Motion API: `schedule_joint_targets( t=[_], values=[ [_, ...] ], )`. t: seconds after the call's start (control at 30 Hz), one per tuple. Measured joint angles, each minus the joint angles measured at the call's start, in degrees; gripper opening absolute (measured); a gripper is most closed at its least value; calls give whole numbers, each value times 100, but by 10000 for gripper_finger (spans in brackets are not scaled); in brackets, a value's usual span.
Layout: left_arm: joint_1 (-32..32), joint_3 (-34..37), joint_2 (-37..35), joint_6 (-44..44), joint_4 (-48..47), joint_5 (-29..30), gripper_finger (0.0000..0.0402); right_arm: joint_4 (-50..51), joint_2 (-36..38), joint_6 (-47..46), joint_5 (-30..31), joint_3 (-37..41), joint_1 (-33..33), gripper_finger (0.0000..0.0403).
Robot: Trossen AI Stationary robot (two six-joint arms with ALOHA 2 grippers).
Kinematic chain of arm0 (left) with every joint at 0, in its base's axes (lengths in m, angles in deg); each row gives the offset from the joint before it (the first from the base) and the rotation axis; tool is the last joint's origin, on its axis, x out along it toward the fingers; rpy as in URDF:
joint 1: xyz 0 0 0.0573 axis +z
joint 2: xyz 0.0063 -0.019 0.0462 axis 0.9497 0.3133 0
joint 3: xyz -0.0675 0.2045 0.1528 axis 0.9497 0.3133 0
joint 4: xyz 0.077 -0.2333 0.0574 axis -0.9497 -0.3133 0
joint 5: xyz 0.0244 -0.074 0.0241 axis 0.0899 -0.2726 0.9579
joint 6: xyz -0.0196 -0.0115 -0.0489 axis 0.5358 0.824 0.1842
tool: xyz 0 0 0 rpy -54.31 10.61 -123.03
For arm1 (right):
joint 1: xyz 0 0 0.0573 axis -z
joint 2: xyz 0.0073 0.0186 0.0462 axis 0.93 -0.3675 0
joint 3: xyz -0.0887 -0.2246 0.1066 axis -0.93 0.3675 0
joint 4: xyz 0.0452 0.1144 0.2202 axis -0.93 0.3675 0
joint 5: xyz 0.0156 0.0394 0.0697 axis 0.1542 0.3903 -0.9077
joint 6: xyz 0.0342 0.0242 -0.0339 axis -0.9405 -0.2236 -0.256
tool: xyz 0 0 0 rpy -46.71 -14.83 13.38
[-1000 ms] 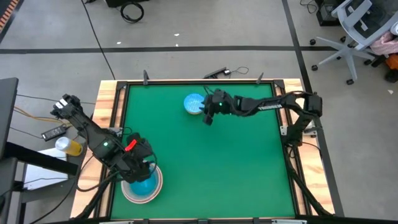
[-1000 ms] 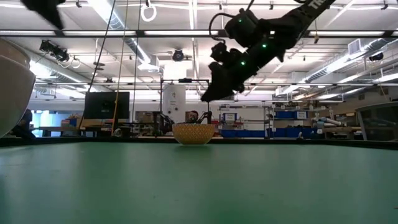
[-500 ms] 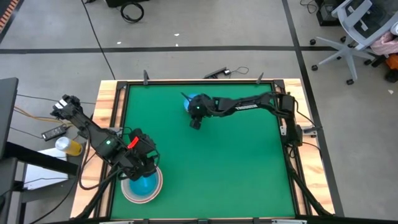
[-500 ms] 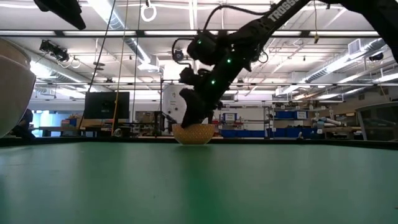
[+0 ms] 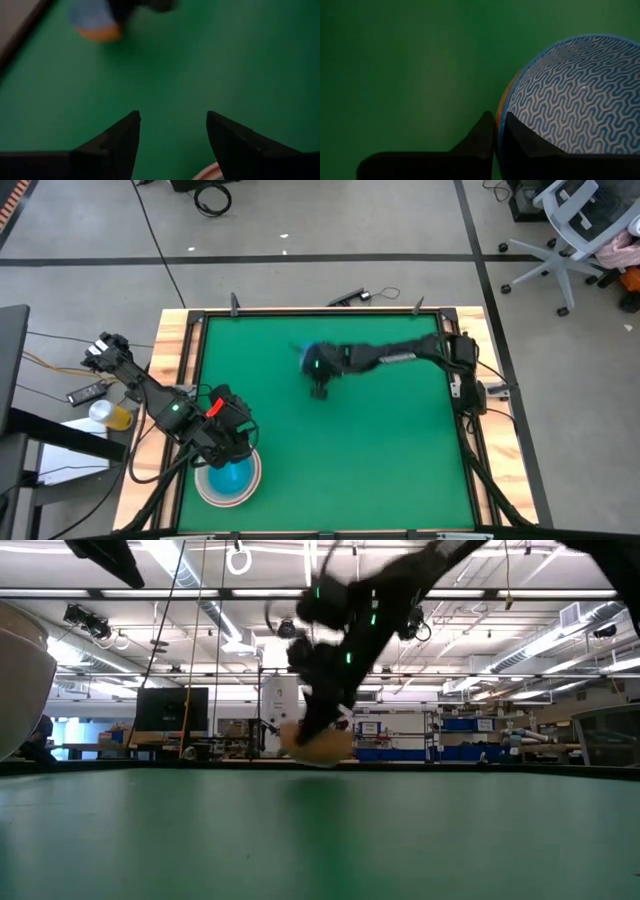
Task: Nest bowls inside each other
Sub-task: Stack the blue patterned bowl on top of the blue bowl
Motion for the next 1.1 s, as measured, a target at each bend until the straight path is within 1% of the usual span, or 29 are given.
schedule_joint_targets(
  t=[0.1, 0.17, 0.3, 0.43, 0.5, 0.57, 0.6, 0.7, 0.77, 0.87, 0.97, 1.1],
  values=[
    [37, 0, 20, -752, 89, 169, 231, 23, 305, 211, -522, -2, -639, 24],
    [85, 0, 52, -1308, 309, 273, 231, -40, 450, 291, -833, -7, -1014, 22],
    [210, 0, 226, -2662, 1222, 231, 231, -432, 623, 258, -860, -2, -1725, 22],
    [268, 0, 504, -4185, 2345, -166, 231, -749, 786, 269, -861, -11, -2249, 23],
    [276, 0, 646, -4679, 2733, -307, 231, -740, 813, 266, -816, -11, -2418, 25],
    [305, 0, 779, -4980, 2963, -423, 231, -727, 813, 296, -764, -9, -2524, 25],
    [335, 0, 843, -5059, 3063, -619, 230, -724, 813, 328, -750, -11, -2556, 25],
    [486, 0, 1029, -5060, 3108, -1451, 221, -731, 813, 439, -651, -11, -2658, 25],
    [629, -2, 1155, -4865, 3156, -1842, 206, -668, 811, 597, -638, -9, -2700, 29],
    [837, -2, 1290, -4601, 3119, -2175, 170, -681, 811, 987, -779, -2, -2756, 41],
    [963, -2, 1300, -4577, 3025, -2473, 120, -784, 811, 1150, -681, -2, -2789, 63],
    [1041, -18, 1301, -4936, 2929, -2860, 33, -847, 885, 1140, -337, -13, -2798, 97]
  ],
)
